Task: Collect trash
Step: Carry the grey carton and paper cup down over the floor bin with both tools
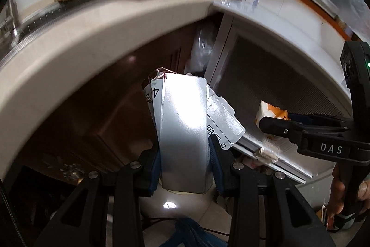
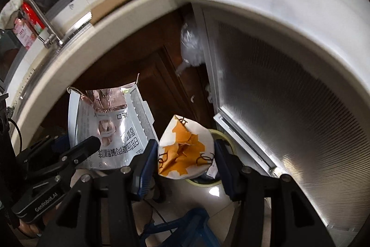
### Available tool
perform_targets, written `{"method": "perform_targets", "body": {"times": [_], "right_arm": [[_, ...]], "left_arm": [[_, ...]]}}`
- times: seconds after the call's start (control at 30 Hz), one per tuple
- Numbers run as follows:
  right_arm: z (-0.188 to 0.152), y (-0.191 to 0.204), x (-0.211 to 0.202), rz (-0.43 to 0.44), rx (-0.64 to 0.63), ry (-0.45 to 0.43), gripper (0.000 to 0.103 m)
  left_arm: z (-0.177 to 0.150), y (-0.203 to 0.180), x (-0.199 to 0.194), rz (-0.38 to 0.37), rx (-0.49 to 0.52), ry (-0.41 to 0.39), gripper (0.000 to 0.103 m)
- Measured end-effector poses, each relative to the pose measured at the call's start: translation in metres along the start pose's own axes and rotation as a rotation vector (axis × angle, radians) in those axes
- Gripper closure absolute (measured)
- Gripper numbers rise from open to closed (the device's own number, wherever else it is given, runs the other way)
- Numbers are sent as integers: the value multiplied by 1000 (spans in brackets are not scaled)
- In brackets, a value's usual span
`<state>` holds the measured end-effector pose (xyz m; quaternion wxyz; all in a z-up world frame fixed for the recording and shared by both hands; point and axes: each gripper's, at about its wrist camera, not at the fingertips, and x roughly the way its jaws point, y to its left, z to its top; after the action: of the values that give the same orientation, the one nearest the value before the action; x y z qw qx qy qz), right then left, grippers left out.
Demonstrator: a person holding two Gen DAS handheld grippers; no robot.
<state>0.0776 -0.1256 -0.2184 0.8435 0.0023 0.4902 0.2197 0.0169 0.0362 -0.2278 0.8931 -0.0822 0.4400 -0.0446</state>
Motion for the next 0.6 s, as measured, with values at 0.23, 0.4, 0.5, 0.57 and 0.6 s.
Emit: {"method": "perform_targets", "body": {"times": [0.23,0.4,0.5,0.57,0.6], "right_arm": [[-8,-13,44,-6,30,80,53],[-11,-21,77,-13,52,123,53],[-13,-27,94,-18,64,148,53],[-15,-32,107,-18,81,170,53],[-16,-35,114,-18,92,183,53]], "left_arm": [[-16,13,57,-24,-10,58,67],[-28,16,97,-54,-4,127,67],[-28,14,117,-69,13,150,67],[-28,15,130,-67,20,164,67],[-29,17,137,-62,19,180,67]]}}
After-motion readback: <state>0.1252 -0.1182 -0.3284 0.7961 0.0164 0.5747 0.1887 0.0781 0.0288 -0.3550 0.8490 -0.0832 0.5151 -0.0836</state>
